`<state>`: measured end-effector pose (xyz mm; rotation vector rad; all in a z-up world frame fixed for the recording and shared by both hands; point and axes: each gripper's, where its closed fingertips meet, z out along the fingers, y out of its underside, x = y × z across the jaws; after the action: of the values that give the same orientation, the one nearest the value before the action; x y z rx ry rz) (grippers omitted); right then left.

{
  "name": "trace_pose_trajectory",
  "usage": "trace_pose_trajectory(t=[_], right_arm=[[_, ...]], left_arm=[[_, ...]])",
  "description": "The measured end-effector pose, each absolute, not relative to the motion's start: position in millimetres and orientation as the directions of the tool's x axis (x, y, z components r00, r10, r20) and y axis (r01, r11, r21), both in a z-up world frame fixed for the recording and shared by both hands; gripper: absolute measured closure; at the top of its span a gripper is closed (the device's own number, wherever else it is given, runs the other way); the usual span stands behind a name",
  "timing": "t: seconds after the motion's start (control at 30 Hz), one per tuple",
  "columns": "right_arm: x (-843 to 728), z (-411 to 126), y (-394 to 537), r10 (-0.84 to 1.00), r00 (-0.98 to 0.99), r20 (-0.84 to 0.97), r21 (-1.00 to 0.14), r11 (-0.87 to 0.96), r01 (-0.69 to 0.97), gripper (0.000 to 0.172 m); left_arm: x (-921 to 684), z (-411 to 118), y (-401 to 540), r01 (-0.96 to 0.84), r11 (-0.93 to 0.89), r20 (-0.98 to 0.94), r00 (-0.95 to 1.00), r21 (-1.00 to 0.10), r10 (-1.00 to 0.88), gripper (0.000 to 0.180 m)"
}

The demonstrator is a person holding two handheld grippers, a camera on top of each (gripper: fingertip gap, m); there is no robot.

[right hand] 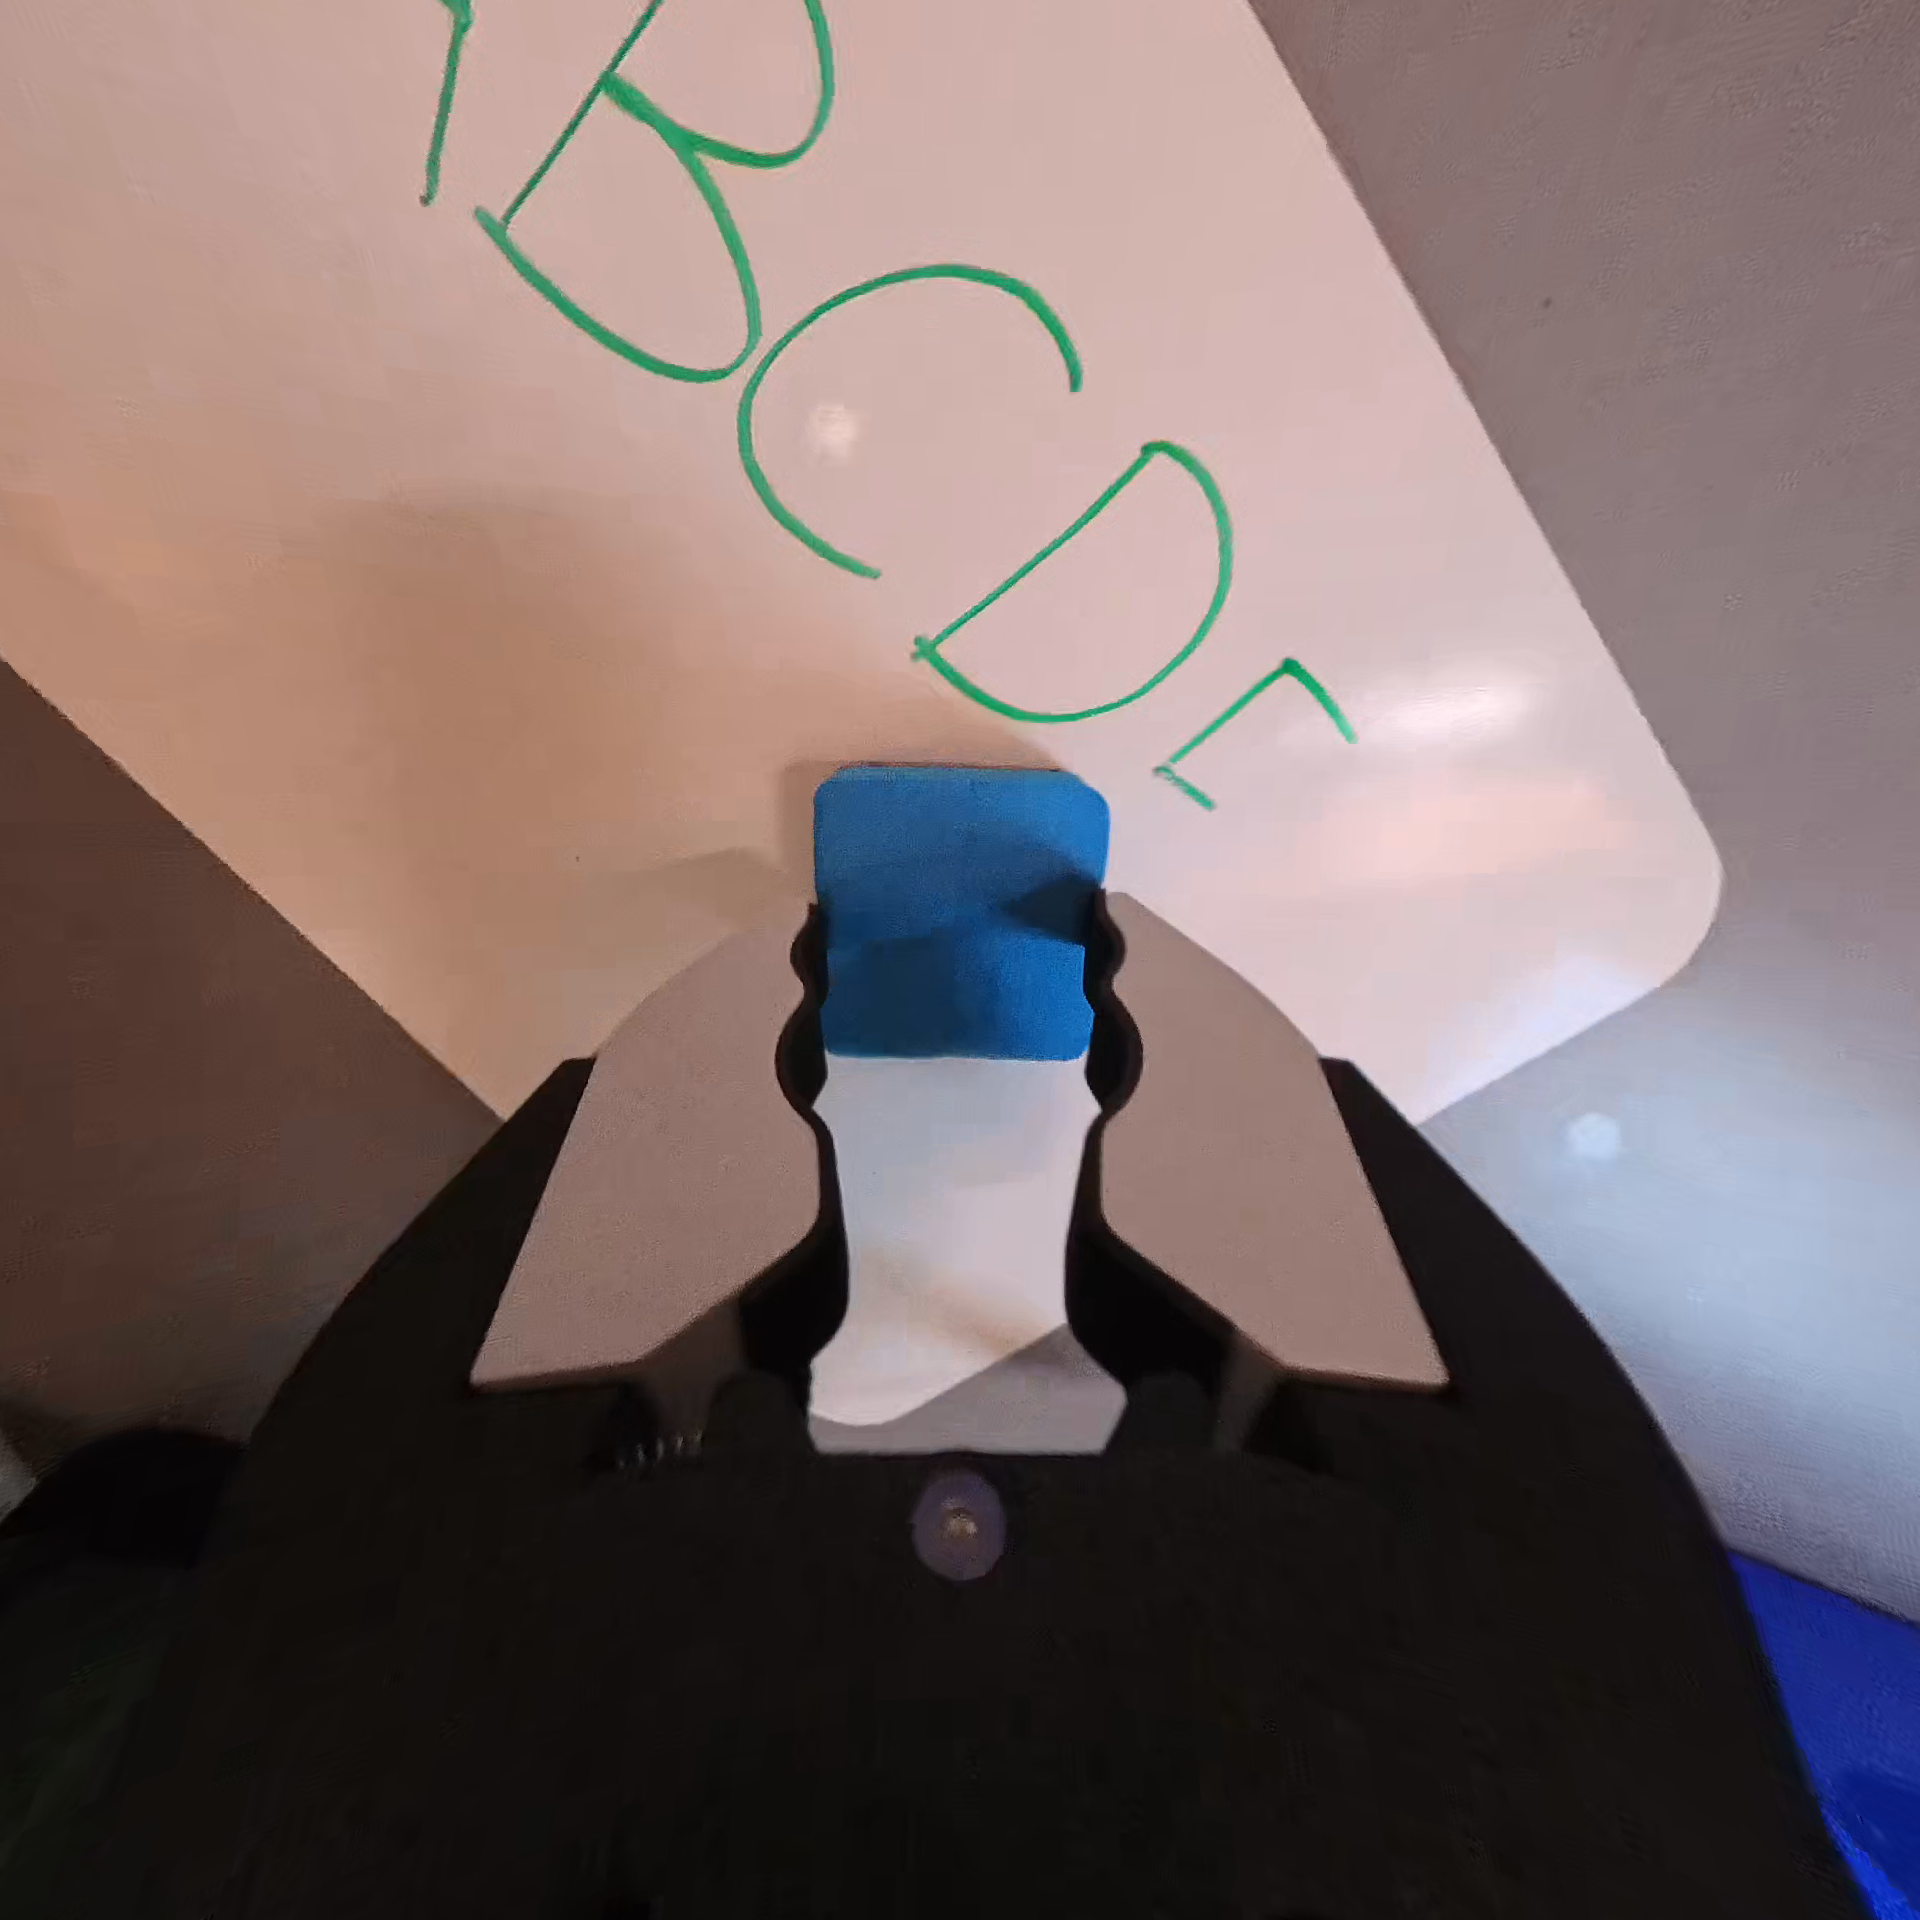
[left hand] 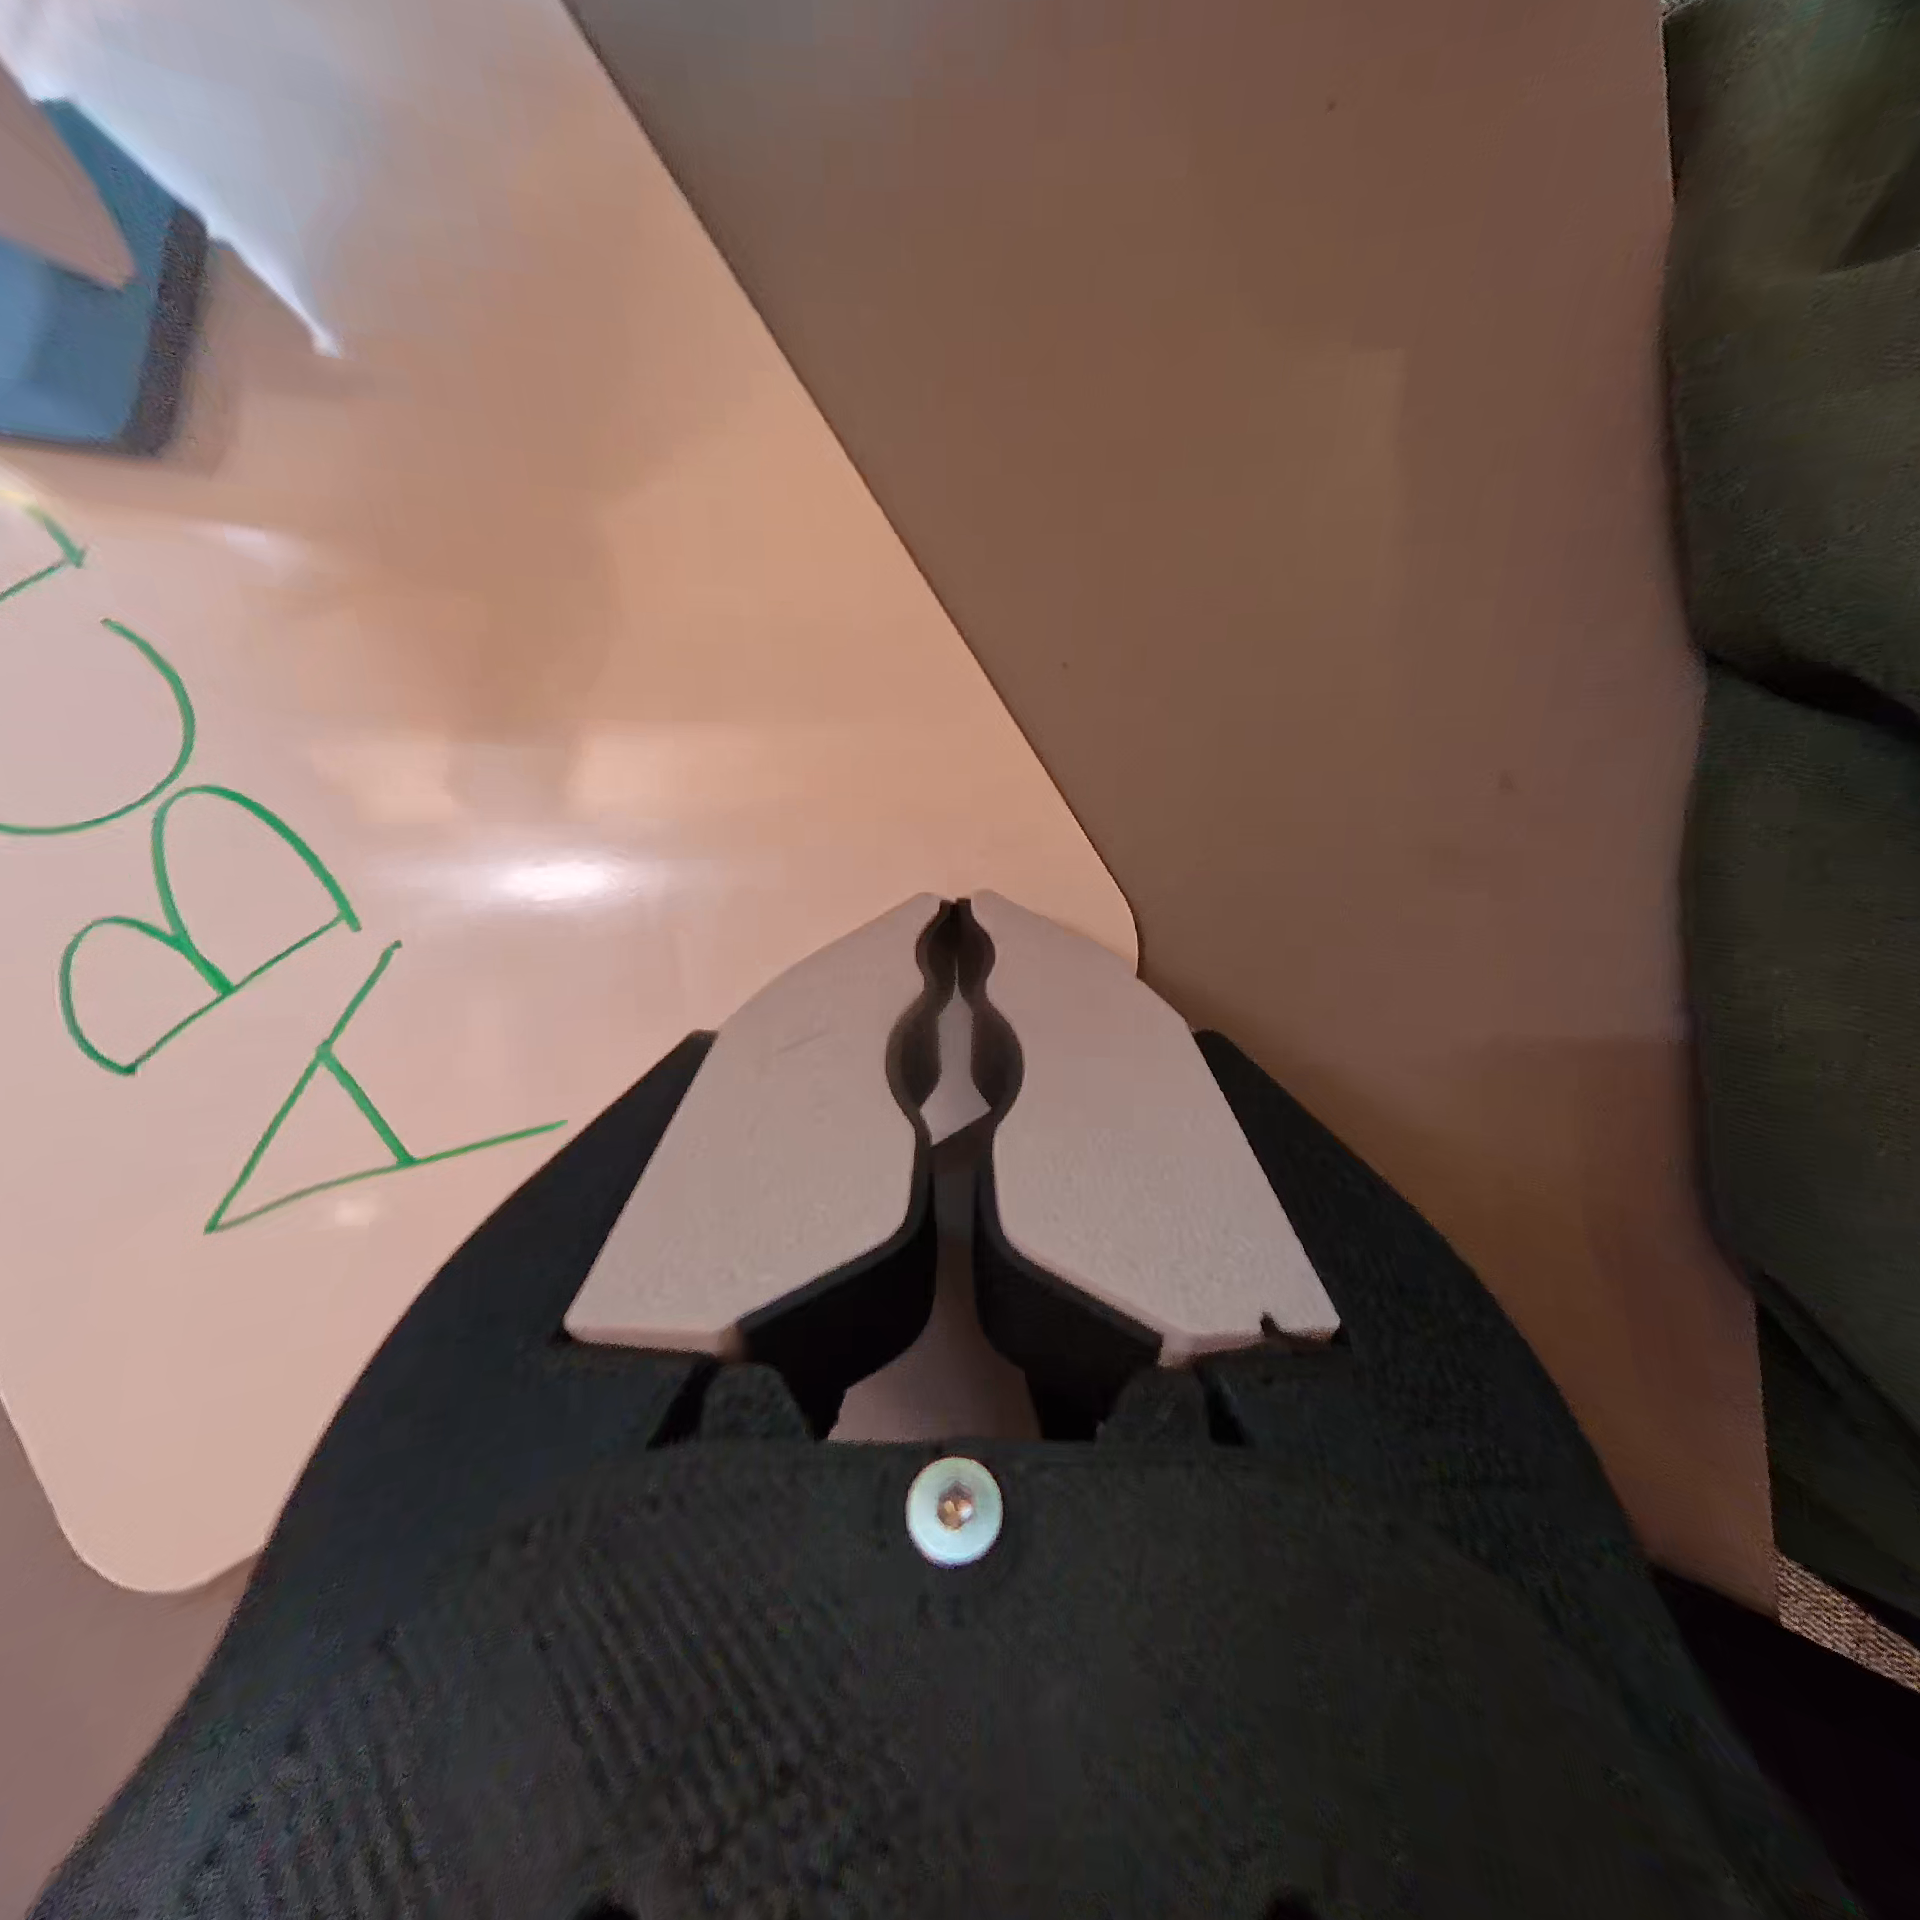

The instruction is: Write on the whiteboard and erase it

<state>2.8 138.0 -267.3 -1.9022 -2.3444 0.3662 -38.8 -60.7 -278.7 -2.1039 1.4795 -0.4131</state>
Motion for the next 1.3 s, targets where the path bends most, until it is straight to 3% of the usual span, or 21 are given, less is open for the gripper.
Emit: trace_pose_trajectory(t=[0.1, 0.2, 0.33, 0.4, 0.47, 0.6, 0.67, 0.8, 0.9, 0.93, 1.13, 1.2, 1.27, 1.3], right_arm=[[11.1, -268.8, 176.9, 0.994, -0.102, 0.03, -0.219, 0.107, 0.97, 0.123], [5.4, -269.1, 184.9, 0.999, -0.041, -0.015, -0.284, 0.035, 0.958, 0.124], [48.1, -266.4, 138.5, 0.972, -0.178, -0.155, -0.129, 0.159, 0.979, 0.124], [61.3, -266.6, 152.0, 0.984, -0.156, -0.085, -0.083, 0.149, 0.985, 0.124], [50.9, -266.3, 189.6, 0.995, -0.076, 0.065, -0.124, 0.083, 0.989, 0.123], [-12.3, -267.9, 202.5, 0.998, 0.001, 0.07, -0.341, 0.023, 0.94, 0.123], [-26.1, -269.0, 180.7, 1.0, -0.027, 0.012, -0.34, 0.03, 0.94, 0.124], [5.7, -268.6, 145.4, 0.977, -0.209, -0.047, -0.19, 0.197, 0.962, 0.124], [-4.6, -268.9, 199.7, 0.998, 0.026, 0.052, -0.265, -0.012, 0.964, 0.123], [-13.2, -269.6, 205.2, 0.994, 0.106, 0.007, -0.302, -0.099, 0.948, 0.124], [3.0, -268.2, 127.1, 0.955, -0.282, -0.097, -0.209, 0.257, 0.944, 0.124], [3.7, -270.2, 163.9, 0.986, -0.167, -0.008, -0.192, 0.163, 0.968, 0.123], [-17.6, -270.6, 184.7, 0.999, -0.035, -0.012, -0.255, 0.031, 0.966, 0.124], [-32.0, -271.1, 179.1, 0.997, -0.077, 0.013, -0.288, 0.078, 0.954, 0.124]], left_arm=[[-38.1, -278.6, -61.3, -0.769, -0.263, -0.041, 0.351, -0.583, -0.936, 0.18], [-37.9, -278.6, -61.7, -0.768, -0.266, -0.035, 0.351, -0.583, -0.936, 0.18], [-37.7, -278.7, -66.3, -0.771, -0.266, -0.02, 0.339, -0.578, -0.94, 0.18], [-36.9, -278.7, -69.2, -0.775, -0.261, -0.011, 0.326, -0.575, -0.945, 0.18], [-36.1, -278.7, -70.4, -0.778, -0.252, -0.013, 0.317, -0.575, -0.948, 0.18], [-36.1, -278.7, -70.3, -0.777, -0.251, -0.009, 0.313, -0.577, -0.95, 0.18], [-36.2, -278.6, -70.4, -0.776, -0.251, -0.007, 0.313, -0.579, -0.95, 0.18], [-37.5, -278.6, -69.9, -0.782, -0.248, -0.019, 0.315, -0.572, -0.949, 0.18], [-37.4, -278.6, -69.7, -0.784, -0.243, -0.023, 0.311, -0.571, -0.95, 0.18], [-37.4, -278.7, -69.8, -0.785, -0.243, -0.023, 0.311, -0.57, -0.95, 0.18], [-38.4, -278.7, -70.3, -0.786, -0.244, -0.026, 0.314, -0.568, -0.949, 0.18], [-38.4, -278.7, -70.2, -0.784, -0.246, -0.021, 0.313, -0.57, -0.949, 0.18], [-37.9, -278.7, -69.9, -0.783, -0.243, -0.021, 0.31, -0.572, -0.95, 0.18], [-37.4, -278.7, -69.9, -0.782, -0.244, -0.016, 0.309, -0.573, -0.951, 0.18]])
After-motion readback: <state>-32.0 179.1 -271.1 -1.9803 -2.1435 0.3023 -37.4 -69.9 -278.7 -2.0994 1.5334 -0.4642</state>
